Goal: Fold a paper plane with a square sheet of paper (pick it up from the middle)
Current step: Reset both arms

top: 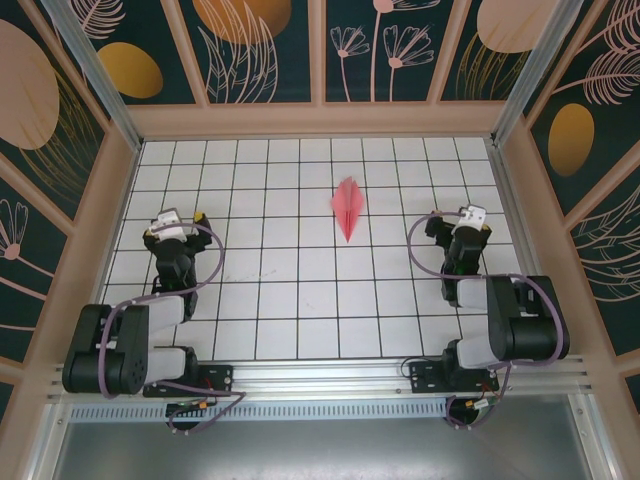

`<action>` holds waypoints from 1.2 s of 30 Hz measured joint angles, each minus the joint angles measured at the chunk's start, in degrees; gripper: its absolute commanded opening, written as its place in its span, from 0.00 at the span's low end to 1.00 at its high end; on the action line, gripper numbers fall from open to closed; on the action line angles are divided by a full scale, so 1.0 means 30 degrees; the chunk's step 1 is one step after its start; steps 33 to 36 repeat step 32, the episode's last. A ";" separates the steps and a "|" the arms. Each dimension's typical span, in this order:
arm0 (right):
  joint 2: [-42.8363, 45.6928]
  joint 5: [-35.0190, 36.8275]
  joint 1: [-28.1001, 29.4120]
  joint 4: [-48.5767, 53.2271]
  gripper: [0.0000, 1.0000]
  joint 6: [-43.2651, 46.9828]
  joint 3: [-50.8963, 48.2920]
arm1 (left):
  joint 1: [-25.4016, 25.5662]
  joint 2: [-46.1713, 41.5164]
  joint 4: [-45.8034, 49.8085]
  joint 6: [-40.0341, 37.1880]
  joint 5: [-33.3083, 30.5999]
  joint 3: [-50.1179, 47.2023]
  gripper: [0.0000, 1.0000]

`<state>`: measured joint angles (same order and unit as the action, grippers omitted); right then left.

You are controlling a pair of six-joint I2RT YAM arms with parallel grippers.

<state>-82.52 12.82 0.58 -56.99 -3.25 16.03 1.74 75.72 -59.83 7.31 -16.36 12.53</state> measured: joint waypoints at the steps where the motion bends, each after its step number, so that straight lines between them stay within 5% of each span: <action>1: -0.0342 -0.0357 -0.0168 -0.0619 0.99 0.0000 -0.0102 | -0.0073 0.0430 -0.0415 -0.0087 0.0364 0.0000 0.99; 11: -0.1734 -0.2528 -0.0342 -0.3497 0.99 0.0488 -0.0903 | -0.0240 0.3526 -0.2732 -0.0459 0.2025 0.0087 0.99; 36: -0.1734 -0.2951 -0.0415 -0.3956 0.99 0.0488 -0.0903 | -0.0240 0.3810 -0.3497 -0.0794 0.2812 0.0291 0.99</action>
